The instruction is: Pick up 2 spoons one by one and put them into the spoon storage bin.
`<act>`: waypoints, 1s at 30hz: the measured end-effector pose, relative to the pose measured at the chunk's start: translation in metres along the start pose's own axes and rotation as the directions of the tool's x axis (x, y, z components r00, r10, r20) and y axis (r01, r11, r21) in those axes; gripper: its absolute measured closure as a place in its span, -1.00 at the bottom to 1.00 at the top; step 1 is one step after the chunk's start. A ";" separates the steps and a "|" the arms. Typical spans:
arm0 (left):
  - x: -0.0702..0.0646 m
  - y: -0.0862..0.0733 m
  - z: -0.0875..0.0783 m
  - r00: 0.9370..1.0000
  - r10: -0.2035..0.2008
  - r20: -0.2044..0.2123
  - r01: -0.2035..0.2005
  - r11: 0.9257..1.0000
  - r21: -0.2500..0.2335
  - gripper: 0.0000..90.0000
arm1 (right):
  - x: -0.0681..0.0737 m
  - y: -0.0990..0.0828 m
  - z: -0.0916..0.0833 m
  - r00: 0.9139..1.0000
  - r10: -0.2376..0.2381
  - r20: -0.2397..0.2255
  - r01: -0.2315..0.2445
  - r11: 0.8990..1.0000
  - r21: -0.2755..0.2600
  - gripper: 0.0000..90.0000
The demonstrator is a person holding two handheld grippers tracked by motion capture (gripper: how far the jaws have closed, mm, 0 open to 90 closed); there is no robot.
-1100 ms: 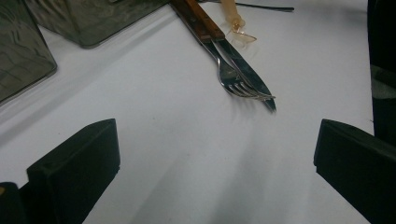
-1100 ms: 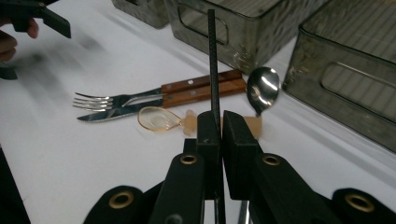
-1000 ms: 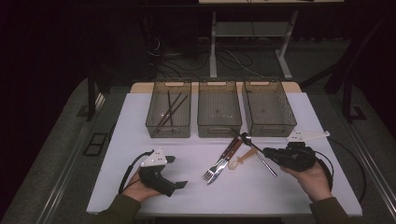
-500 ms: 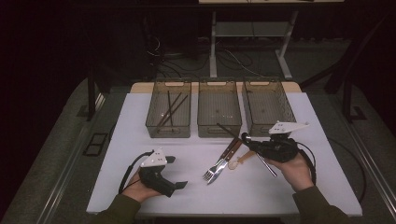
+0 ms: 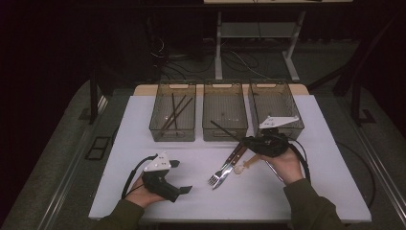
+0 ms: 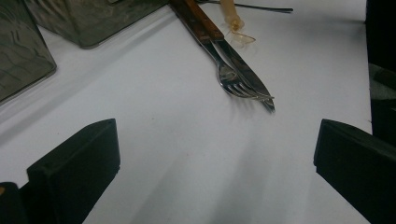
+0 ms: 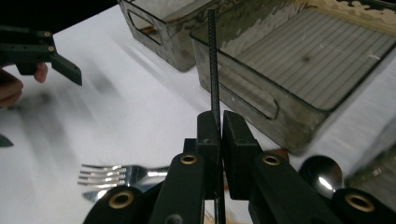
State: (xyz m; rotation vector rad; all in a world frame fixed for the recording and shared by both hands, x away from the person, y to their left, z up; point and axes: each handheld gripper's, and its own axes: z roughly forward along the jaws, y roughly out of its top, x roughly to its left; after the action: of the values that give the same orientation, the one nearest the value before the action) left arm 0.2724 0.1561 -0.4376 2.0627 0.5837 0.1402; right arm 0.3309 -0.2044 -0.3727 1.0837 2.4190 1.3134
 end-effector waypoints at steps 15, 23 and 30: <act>0.000 0.000 0.000 1.000 0.000 -0.002 0.000 1.000 0.001 -1.00 | 0.005 0.034 0.030 1.000 0.003 0.013 -0.003 1.000 0.000 0.90; 0.000 0.000 0.001 1.000 -0.002 -0.004 0.002 1.000 0.002 -1.00 | 0.006 0.056 0.051 1.000 0.013 0.026 -0.014 1.000 0.007 0.90; -0.001 0.001 0.001 1.000 -0.001 0.003 0.001 1.000 0.002 -1.00 | 0.011 0.079 0.072 0.999 0.023 0.033 -0.024 1.000 0.018 0.90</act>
State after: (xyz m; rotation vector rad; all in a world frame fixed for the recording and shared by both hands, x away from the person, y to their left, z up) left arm 0.2723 0.1547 -0.4374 2.0645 0.5837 0.1357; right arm 0.3976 -0.1233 -0.3511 1.1325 2.4066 1.2729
